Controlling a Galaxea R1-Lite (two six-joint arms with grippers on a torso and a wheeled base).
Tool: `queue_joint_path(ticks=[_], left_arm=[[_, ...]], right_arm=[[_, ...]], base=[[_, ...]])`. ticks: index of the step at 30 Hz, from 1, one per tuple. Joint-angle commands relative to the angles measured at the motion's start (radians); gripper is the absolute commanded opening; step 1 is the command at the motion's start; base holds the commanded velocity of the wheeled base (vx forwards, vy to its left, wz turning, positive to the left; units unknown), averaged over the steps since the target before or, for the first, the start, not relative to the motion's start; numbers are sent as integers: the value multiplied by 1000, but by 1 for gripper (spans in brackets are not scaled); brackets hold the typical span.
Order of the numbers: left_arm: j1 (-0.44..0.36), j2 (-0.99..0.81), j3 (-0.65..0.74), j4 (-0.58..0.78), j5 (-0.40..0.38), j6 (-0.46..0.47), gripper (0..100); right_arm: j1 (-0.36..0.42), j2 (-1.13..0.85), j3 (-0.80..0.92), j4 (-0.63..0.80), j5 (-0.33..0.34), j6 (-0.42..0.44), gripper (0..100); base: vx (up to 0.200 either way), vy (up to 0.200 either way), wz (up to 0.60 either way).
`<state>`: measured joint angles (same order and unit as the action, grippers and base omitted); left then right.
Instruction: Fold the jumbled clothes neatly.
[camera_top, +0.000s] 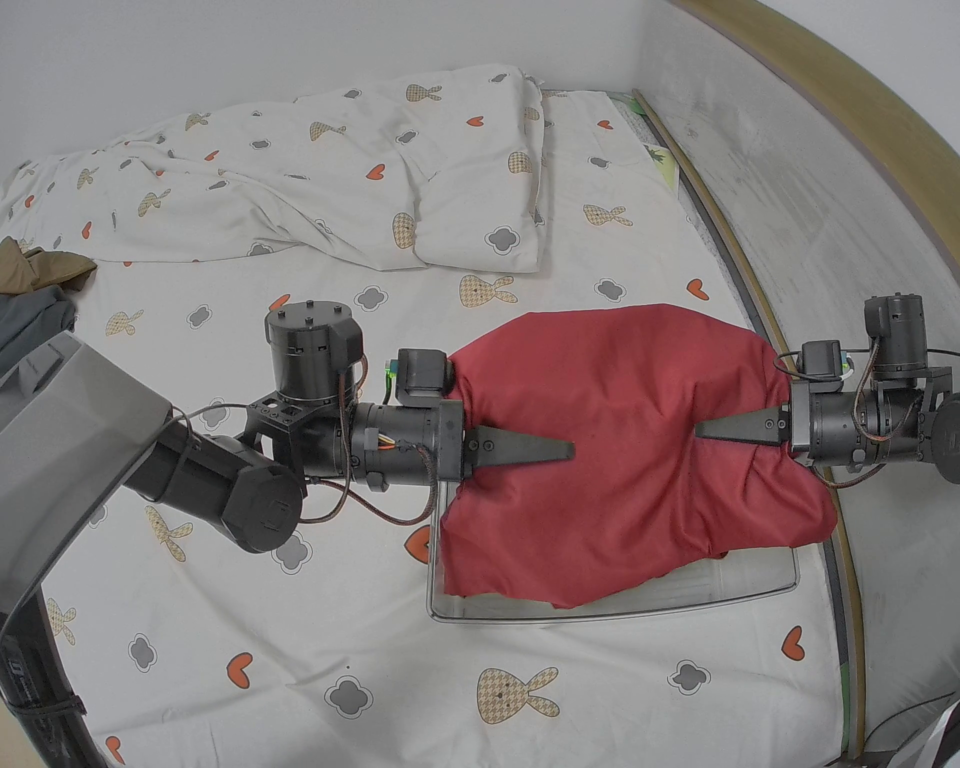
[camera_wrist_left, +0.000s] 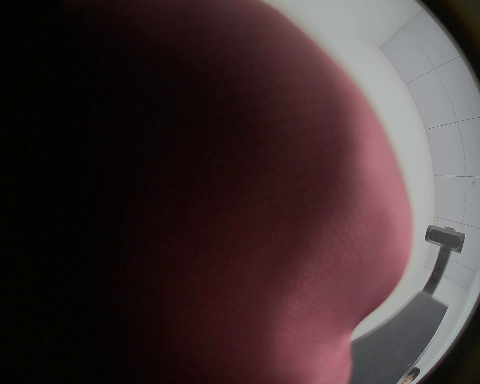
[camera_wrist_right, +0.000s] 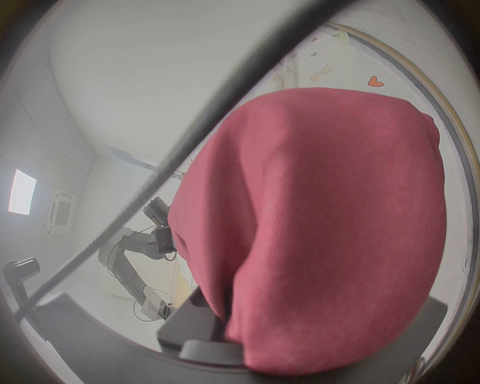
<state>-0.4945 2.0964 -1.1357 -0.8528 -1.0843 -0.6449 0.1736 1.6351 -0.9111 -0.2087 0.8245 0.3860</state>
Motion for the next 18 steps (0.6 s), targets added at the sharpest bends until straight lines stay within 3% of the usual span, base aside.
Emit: queue_joint_path(ticks=[1, 6, 7, 18], left_arm=[[1, 22, -4, -2, 0, -1, 0], [2, 24, -4, -2, 0, -1, 0], [2, 22, -4, -2, 0, -1, 100], [13, -16, -6, 0, 0, -1, 100]], right_arm=[[1, 22, 1, 0, 1, -2, 0], [3, 20, 1, 0, 1, -6, 0], [3, 20, 1, 0, 1, -6, 100], [-9, 11, 1, -3, -8, -24, 100]], base=[[0, 0, 0], [0, 0, 0], [0, 0, 0], [0, 0, 0]])
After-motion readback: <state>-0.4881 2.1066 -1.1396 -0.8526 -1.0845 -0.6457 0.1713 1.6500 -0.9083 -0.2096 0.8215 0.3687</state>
